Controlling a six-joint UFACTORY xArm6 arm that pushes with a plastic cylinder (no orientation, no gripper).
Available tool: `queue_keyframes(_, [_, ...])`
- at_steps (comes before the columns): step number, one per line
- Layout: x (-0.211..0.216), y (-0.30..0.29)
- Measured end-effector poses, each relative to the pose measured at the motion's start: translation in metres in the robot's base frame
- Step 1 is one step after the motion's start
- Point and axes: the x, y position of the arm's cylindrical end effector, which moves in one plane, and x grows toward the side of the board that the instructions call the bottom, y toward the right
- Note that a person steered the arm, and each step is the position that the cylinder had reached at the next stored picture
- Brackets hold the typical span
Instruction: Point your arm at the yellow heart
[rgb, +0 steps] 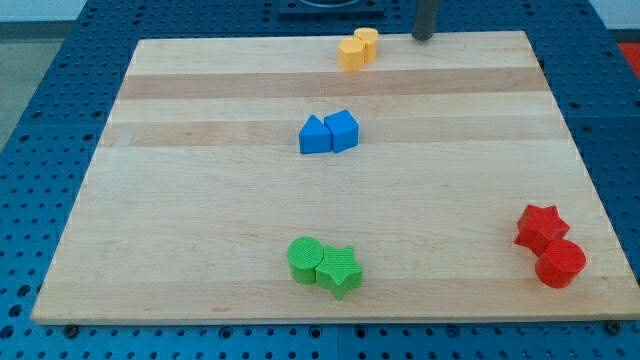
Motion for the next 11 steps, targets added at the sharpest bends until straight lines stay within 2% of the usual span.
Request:
queue_keyframes(2, [0.004,-0.028])
queue_keyframes(4, [0.024,-0.03])
queue_keyframes(5, [0.018,-0.027])
queue_keyframes(7, [0.062,0.012])
queue_keyframes(8, [0.022,0.016])
queue_keyframes(9, [0.001,0.006])
queue_keyframes(11, [0.001,-0.057])
